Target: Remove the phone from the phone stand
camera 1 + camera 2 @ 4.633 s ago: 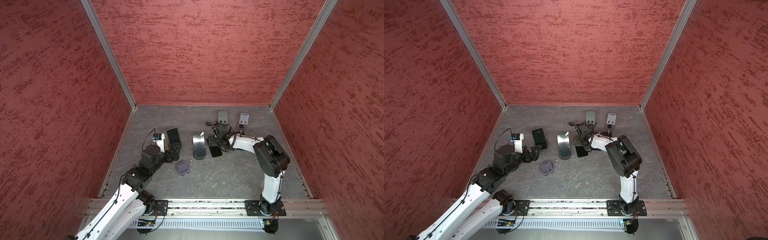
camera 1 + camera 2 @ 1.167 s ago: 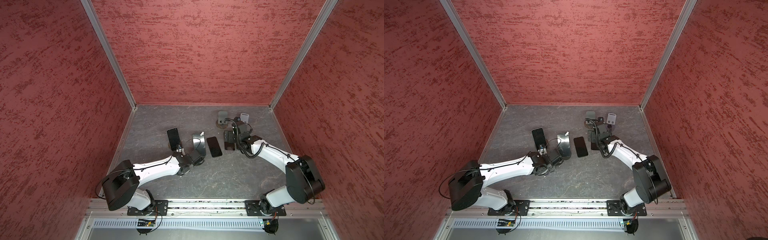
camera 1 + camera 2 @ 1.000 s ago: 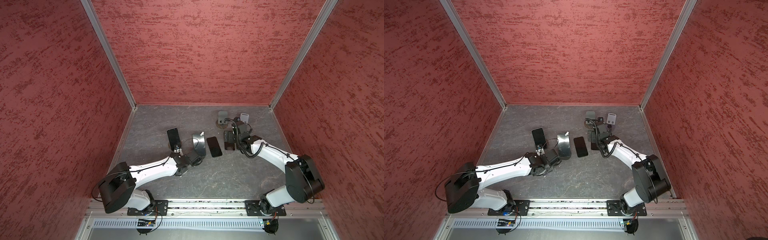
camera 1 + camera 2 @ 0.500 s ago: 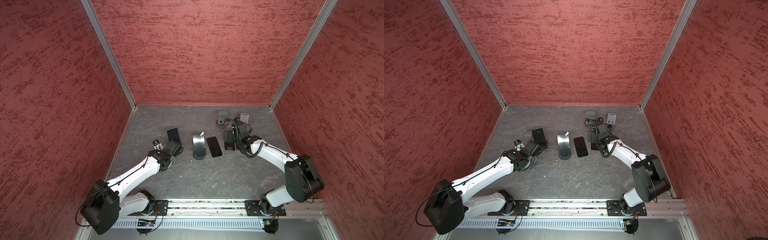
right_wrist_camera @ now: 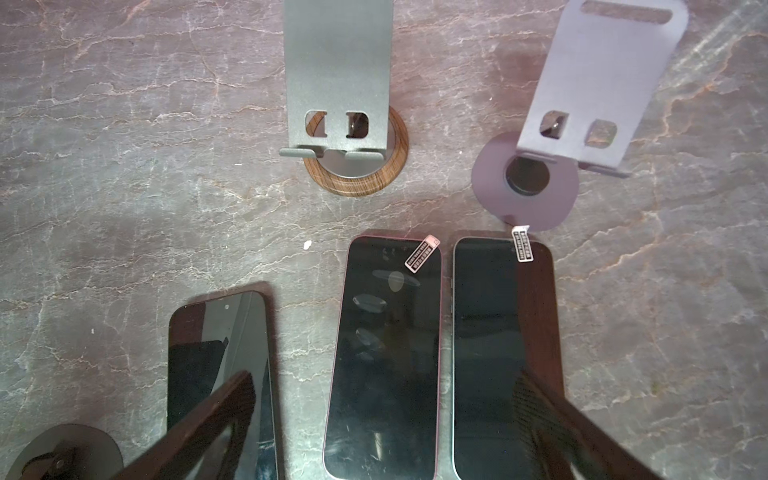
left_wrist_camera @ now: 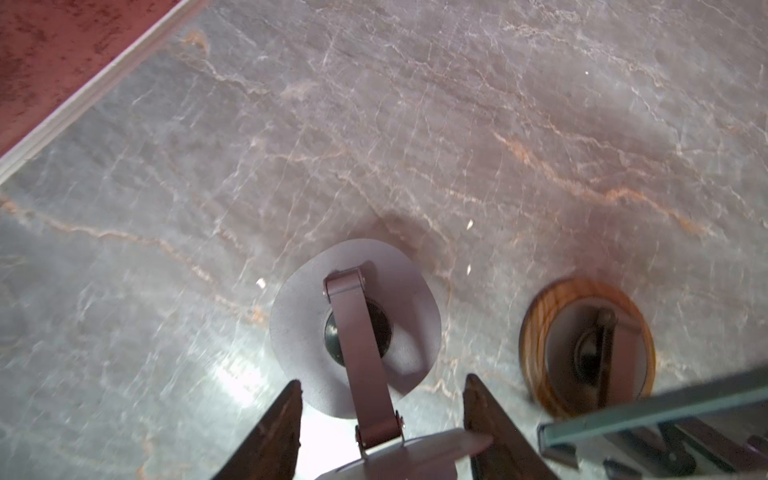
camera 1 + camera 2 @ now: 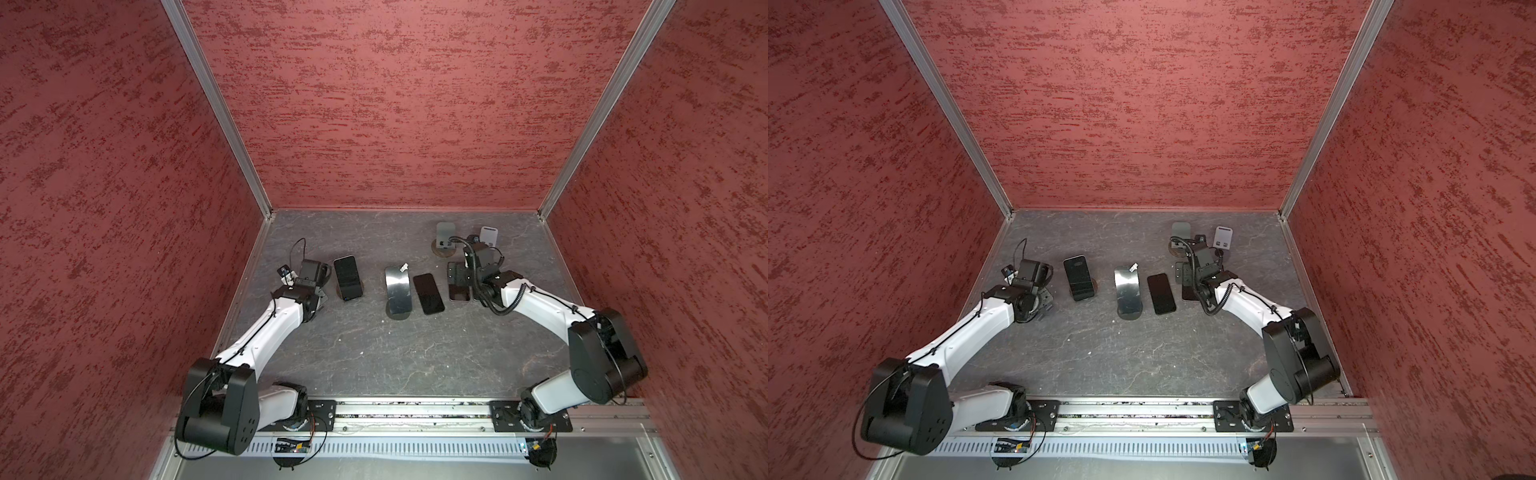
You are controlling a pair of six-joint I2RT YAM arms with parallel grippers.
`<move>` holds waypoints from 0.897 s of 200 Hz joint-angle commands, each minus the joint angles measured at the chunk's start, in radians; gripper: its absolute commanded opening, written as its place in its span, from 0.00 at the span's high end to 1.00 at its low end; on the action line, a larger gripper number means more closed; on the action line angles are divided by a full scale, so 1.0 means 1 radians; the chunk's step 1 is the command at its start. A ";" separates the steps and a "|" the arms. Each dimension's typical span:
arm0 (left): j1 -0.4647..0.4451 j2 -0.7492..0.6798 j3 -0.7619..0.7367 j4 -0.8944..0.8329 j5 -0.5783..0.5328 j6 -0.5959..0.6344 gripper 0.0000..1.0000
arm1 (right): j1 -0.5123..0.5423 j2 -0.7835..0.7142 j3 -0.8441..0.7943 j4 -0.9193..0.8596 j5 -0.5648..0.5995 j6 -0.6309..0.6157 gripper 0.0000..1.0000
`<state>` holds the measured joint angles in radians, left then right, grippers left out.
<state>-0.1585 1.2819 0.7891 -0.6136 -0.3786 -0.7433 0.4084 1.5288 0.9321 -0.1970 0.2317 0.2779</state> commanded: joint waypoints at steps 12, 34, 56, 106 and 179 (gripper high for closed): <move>0.065 0.106 0.090 0.131 0.061 0.079 0.44 | -0.006 0.019 0.001 0.013 -0.002 -0.012 0.01; 0.101 0.191 0.147 0.171 0.093 0.088 0.44 | -0.007 0.016 0.003 0.008 -0.010 -0.003 0.01; 0.121 0.276 0.206 0.207 0.116 0.098 0.44 | -0.007 0.007 0.003 0.005 -0.020 0.005 0.01; 0.161 0.428 0.319 0.249 0.148 0.109 0.44 | -0.006 -0.001 0.010 -0.008 -0.004 0.014 0.01; 0.160 0.552 0.388 0.231 0.153 0.104 0.35 | -0.008 0.019 0.033 -0.018 0.009 0.024 0.01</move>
<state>-0.0029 1.8046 1.1603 -0.3931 -0.2363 -0.6479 0.4084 1.5433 0.9360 -0.2070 0.2291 0.2813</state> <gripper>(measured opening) 0.626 0.988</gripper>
